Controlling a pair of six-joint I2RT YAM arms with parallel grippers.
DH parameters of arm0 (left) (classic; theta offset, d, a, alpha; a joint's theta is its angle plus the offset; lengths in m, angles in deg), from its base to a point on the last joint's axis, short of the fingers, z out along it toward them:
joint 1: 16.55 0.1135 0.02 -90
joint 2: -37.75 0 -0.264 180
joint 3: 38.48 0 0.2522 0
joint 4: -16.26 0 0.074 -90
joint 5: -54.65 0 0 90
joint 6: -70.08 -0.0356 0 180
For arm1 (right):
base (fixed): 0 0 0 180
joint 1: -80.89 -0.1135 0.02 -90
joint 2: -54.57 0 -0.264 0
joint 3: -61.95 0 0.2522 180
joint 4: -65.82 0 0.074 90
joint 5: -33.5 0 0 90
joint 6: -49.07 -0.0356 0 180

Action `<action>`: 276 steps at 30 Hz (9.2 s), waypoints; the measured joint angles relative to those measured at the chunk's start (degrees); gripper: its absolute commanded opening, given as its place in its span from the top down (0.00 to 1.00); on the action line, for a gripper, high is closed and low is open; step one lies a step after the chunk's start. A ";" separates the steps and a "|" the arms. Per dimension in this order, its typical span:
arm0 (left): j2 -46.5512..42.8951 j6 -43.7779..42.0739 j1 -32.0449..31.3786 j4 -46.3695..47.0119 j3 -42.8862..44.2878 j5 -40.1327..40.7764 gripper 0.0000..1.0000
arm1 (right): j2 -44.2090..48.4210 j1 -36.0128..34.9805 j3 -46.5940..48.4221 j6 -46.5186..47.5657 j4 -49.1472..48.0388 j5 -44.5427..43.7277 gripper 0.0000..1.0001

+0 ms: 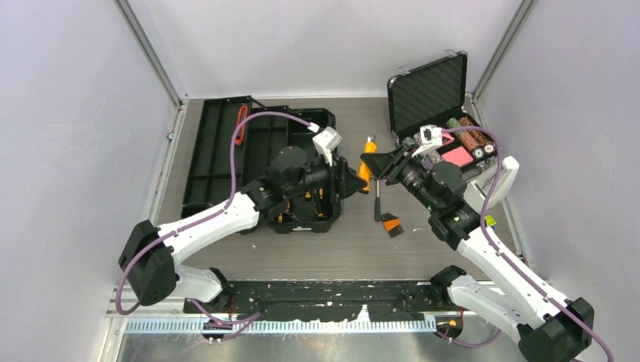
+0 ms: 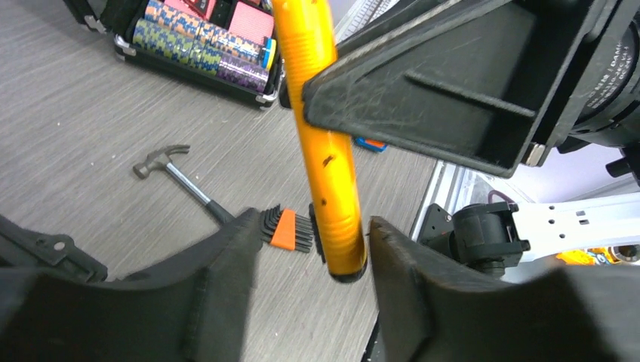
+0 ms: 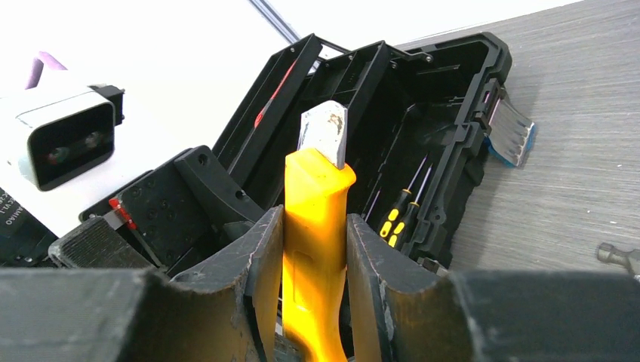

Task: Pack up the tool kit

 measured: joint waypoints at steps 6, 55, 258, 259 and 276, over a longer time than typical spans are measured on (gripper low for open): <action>0.72 -0.11 -0.94 0.52 0.48 0.13 0.96 | 0.02 0.02 -0.87 -1.38 -1.01 0.48 0.85; 11.10 -29.66 34.93 -63.21 28.61 41.29 1.00 | 17.51 0.15 -1.66 14.60 21.33 -21.05 0.12; 18.80 -12.04 15.15 -68.24 24.13 57.40 0.55 | 7.69 4.46 -2.49 6.05 23.50 -16.24 0.04; 18.38 -11.89 15.23 -68.11 24.22 56.68 0.55 | 7.61 4.46 -2.49 6.29 23.52 -16.24 0.04; 6.05 -10.19 16.94 -60.81 24.41 42.29 0.28 | 2.99 4.46 0.17 10.10 29.18 -15.76 0.04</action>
